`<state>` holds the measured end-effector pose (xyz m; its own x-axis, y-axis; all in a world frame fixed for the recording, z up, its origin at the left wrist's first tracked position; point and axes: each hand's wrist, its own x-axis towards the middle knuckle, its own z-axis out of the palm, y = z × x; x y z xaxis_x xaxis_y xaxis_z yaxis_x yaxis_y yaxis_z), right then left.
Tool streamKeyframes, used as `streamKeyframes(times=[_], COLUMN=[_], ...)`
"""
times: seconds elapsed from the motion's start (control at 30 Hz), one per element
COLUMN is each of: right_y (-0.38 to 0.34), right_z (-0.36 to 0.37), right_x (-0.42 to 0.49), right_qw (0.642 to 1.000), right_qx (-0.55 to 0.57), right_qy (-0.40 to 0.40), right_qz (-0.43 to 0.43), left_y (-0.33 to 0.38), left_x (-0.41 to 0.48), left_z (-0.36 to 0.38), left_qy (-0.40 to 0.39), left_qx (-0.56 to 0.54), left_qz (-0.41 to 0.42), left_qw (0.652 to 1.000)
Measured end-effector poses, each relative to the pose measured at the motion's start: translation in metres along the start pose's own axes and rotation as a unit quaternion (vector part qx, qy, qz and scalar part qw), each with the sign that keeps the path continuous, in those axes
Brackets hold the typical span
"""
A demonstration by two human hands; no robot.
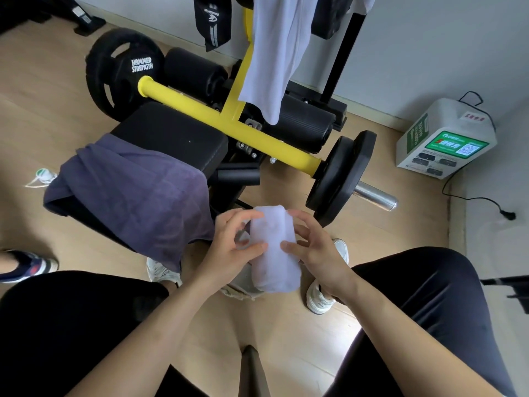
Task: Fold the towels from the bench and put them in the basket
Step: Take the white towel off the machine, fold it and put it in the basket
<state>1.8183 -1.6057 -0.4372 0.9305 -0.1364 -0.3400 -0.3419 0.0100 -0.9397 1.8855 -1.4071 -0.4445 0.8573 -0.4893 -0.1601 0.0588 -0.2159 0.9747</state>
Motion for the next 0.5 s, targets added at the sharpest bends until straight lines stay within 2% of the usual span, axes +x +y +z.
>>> streamKeyframes(times=[0.1,0.2,0.33,0.43,0.5], right_y=[0.004,0.015,0.034,0.048,0.059], right_z=[0.0,0.002,0.009,0.01,0.01], right_x=[0.003,0.008,0.015,0.025,0.033], right_qw=[0.998,0.994,0.981,0.95,0.937], right_qx=[0.039,0.009,-0.051,-0.137,-0.156], right_qy=[-0.031,-0.078,-0.134,-0.232,-0.258], right_qz=[0.042,0.076,0.133,0.156,0.175], left_y=[-0.006,-0.02,-0.05,-0.071,-0.087], left_x=[0.001,0.002,0.0,-0.001,0.001], left_z=[-0.003,-0.001,0.007,0.013,0.014], left_qy=[-0.066,-0.085,0.007,0.066,0.078], left_qx=[-0.14,-0.196,-0.214,-0.164,-0.138], left_qz=[-0.062,-0.125,-0.212,-0.269,-0.301], left_qw=[0.986,0.969,0.954,0.947,0.94])
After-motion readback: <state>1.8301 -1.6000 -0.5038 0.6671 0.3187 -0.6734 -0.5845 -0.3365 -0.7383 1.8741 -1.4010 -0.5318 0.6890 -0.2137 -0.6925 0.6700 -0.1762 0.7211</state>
